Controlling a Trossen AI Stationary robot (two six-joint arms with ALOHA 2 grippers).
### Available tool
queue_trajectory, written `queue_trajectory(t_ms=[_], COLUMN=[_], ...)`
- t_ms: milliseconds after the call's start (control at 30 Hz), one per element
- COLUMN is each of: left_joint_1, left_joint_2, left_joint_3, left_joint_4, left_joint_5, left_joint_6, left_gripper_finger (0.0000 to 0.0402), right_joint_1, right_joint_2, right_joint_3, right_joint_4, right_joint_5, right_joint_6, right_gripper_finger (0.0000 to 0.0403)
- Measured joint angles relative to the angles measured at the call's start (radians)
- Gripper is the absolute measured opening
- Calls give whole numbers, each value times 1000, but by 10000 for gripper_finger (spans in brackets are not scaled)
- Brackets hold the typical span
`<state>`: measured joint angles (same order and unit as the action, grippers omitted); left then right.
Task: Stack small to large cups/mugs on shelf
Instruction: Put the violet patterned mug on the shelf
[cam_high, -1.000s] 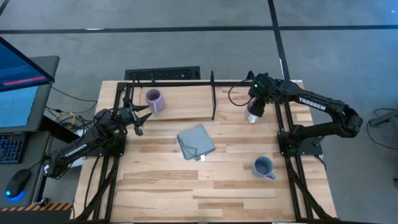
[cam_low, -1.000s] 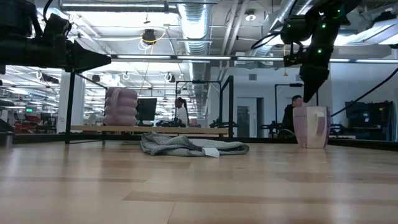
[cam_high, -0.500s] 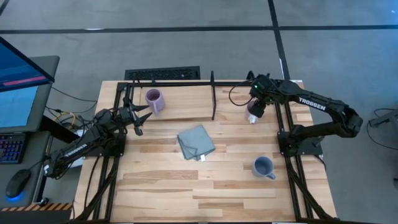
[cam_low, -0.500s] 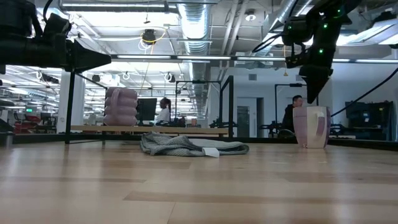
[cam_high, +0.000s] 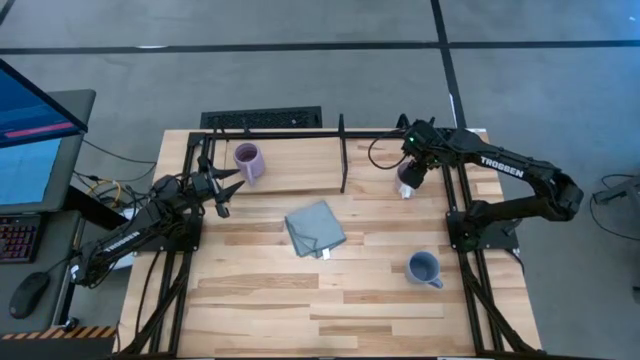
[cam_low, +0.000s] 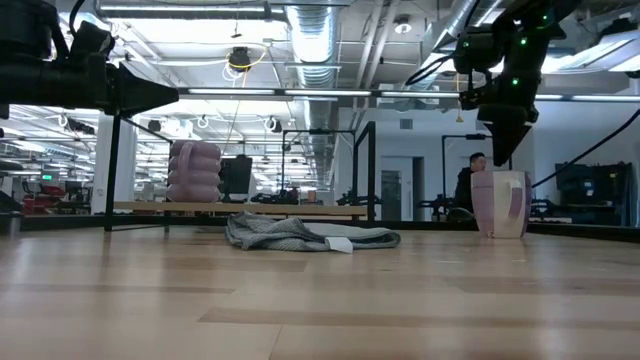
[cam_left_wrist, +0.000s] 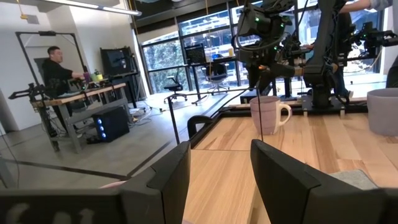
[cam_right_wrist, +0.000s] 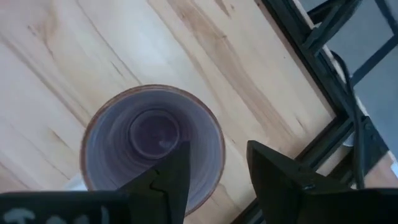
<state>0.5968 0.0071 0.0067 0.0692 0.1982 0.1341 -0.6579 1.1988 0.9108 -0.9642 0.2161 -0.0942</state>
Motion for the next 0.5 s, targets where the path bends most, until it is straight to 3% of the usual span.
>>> queue_trajectory(t_ms=[233, 500], left_joint_1=[0, 0], left_joint_2=[0, 0], left_joint_3=[0, 0], left_joint_4=[-1, -2], left_joint_5=[0, 0], left_joint_6=[0, 0], left_gripper_finger=[162, 162], right_joint_1=[3, 2], right_joint_2=[19, 172], right_joint_3=[1, 0], right_joint_4=[-1, 10], right_joint_5=[-35, -32], right_joint_6=[-9, -37], right_gripper_finger=[175, 171])
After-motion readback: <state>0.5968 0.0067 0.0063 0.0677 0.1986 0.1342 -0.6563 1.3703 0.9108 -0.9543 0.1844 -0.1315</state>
